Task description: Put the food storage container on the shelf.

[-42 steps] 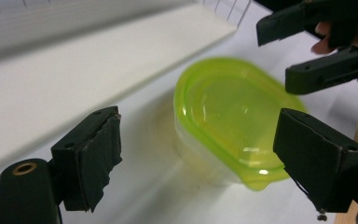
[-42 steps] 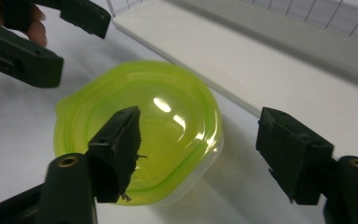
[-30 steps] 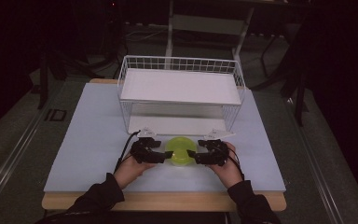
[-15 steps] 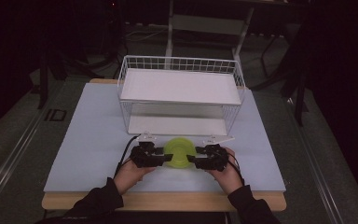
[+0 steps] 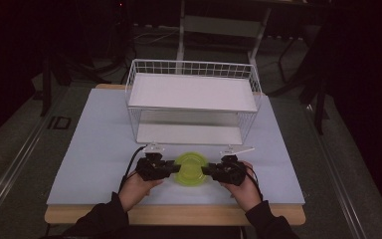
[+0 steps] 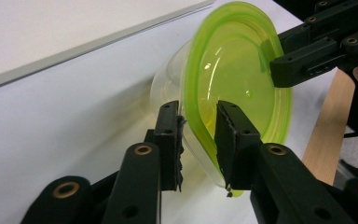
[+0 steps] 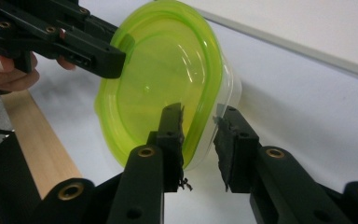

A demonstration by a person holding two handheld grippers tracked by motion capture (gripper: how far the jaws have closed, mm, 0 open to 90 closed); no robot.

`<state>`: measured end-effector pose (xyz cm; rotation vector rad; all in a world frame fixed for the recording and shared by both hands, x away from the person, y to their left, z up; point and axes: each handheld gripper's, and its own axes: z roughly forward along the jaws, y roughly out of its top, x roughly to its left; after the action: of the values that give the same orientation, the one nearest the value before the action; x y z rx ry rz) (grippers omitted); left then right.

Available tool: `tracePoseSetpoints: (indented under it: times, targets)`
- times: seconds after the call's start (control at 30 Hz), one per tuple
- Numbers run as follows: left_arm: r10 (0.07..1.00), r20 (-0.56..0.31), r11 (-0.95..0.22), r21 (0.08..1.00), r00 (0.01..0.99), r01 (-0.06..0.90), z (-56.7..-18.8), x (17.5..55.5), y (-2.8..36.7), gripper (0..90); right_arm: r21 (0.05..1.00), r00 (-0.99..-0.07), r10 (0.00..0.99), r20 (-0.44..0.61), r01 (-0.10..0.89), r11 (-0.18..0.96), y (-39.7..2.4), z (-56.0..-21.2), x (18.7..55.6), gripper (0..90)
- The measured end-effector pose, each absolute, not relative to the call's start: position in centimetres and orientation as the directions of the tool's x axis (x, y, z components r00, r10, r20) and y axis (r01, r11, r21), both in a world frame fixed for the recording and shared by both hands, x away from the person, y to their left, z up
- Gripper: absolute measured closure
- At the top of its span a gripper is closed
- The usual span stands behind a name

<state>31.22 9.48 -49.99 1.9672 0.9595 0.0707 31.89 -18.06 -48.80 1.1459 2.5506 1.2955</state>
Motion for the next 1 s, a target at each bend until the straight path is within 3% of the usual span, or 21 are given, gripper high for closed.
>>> tracePoseSetpoints:
  times: [0.17, 0.43, 0.63, 0.83, 1.0]
  targets:
    - [0.644, -0.306, -0.27, 0.767, 0.702, 0.582, -49.9, 30.8, 9.4, 74.1, 0.707, -0.693, 0.656, 0.3, 0.623, 0.335, -18.4, -49.1, 31.6, 77.1]
    - [0.641, -0.319, -0.283, 0.747, 0.699, 0.601, -50.4, 29.2, 9.5, 68.6, 0.706, -0.684, 0.659, 0.313, 0.632, 0.321, -18.5, -49.1, 31.5, 79.5]
    - [0.643, -0.328, -0.323, 0.703, 0.692, 0.634, -50.7, 28.6, 9.0, 72.6, 0.71, -0.684, 0.667, 0.297, 0.625, 0.325, -18.4, -49.1, 31.4, 79.6]
    - [0.697, -0.383, -0.224, 0.687, 0.606, 0.692, -50.3, 29.1, 9.7, 77.8, 0.723, -0.69, 0.671, 0.272, 0.607, 0.331, -17.9, -49.0, 31.0, 80.3]
    - [0.71, -0.38, -0.17, 0.724, 0.592, 0.669, -48.8, 29.3, 10.3, 80.3, 0.753, -0.699, 0.664, 0.265, 0.58, 0.31, -17.5, -48.1, 31.0, 80.6]
